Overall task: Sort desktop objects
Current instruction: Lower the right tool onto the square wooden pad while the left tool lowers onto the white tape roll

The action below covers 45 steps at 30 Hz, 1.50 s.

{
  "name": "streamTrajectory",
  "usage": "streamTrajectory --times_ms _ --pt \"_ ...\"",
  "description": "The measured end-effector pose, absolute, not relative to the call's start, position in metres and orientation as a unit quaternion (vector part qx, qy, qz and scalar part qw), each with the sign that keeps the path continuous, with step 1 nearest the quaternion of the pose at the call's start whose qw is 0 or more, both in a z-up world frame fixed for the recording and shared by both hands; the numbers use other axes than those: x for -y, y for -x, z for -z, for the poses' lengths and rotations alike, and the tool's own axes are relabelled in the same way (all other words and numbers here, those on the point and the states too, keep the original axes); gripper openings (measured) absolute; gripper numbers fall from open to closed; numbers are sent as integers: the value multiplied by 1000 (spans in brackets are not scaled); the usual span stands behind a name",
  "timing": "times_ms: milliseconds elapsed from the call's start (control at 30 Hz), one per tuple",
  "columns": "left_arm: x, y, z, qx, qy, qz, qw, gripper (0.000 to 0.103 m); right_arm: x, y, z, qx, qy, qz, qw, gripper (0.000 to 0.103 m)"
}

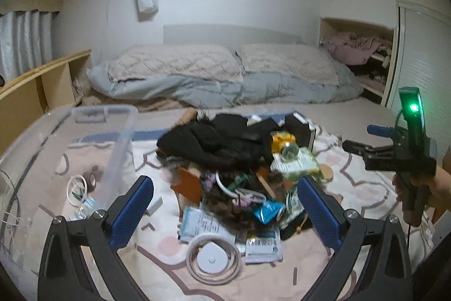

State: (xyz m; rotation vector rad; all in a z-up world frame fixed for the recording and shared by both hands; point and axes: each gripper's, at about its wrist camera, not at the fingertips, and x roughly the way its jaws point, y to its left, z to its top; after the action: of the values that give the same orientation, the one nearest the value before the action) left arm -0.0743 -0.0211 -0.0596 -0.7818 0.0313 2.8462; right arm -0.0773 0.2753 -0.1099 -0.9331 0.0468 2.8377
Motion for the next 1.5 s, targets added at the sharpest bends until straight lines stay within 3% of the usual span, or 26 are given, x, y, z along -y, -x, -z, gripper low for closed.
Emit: streamTrajectory --times_ms 567,1033,1500 --pt "6 91 114 -72 348 -926 125 103 -301 128 226 -7 500 -859 113 103" --pt "13 112 142 -47 414 -896 154 103 -298 143 254 -42 550 -825 122 103" --pt "20 125 181 -86 439 -884 134 103 -324 101 253 -88 563 -813 125 103"
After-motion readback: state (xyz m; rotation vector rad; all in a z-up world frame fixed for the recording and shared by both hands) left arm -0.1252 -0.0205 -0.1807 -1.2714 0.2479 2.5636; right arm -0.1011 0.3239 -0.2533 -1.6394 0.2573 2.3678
